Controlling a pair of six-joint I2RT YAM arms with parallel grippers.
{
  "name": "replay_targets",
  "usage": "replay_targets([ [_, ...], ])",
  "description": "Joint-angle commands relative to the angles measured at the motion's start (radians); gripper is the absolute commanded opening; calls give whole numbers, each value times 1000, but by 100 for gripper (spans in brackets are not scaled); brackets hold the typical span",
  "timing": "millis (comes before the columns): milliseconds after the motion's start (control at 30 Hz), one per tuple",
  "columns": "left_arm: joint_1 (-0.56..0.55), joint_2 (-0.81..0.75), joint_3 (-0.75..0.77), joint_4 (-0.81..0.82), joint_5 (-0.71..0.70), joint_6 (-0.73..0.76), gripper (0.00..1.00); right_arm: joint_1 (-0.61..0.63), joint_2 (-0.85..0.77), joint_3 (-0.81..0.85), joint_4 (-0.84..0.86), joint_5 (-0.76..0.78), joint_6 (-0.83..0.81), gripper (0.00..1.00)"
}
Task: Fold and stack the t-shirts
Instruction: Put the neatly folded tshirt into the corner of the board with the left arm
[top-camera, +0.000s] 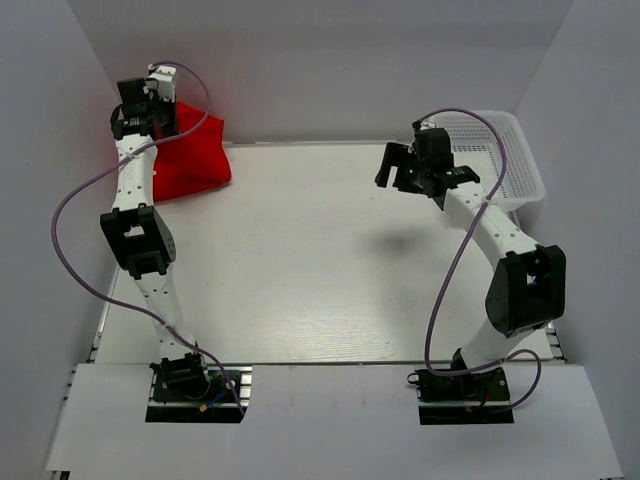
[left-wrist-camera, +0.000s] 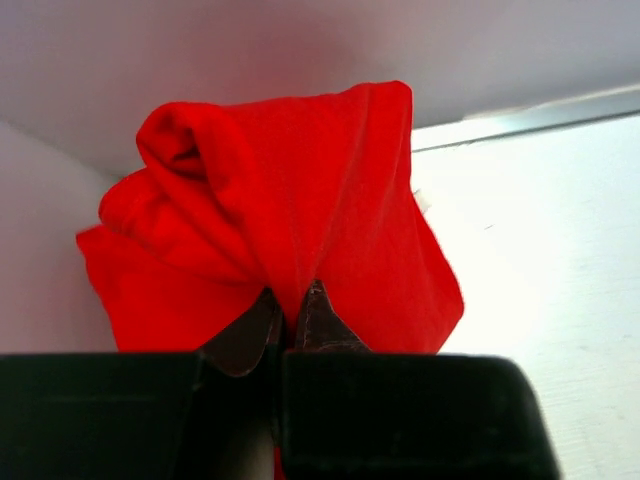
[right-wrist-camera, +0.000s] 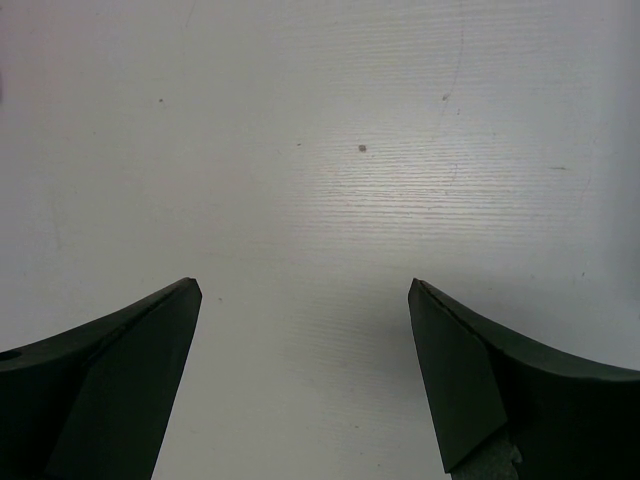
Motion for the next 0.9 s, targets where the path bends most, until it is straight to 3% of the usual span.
replay_targets([
  [0, 26, -60, -26, 48, -80, 18, 0, 10, 22, 66, -14, 15, 4, 90],
  [333, 73, 5, -26, 113, -274, 59, 0, 28, 78, 120, -51, 22, 16, 90],
  [367, 83, 14, -26, 113, -274, 74, 4, 29, 86, 135, -55, 25, 15, 90],
  [400, 83, 14, -26, 113, -284, 74, 11, 31, 92, 138, -60, 24, 16, 90],
  [433, 83, 14, -40, 136, -323, 74, 33, 33, 103, 146, -63, 22, 15, 90],
  [500, 92, 43, -54, 159, -360, 74, 45, 40, 110, 160, -72, 24, 12, 90],
  [533, 92, 52, -54, 180, -445, 61, 54, 40, 120, 169, -75, 22, 12, 90],
  [600, 92, 64, -42, 180, -490, 61, 81, 45, 129, 195, -101, 27, 9, 90],
  [633, 92, 65, -33, 180, -528, 44, 100, 46, 130, 195, -104, 39, 9, 90],
  [867, 79, -1, -20, 121, -404, -19, 100, 52, 89, 189, -120, 45, -7, 90],
])
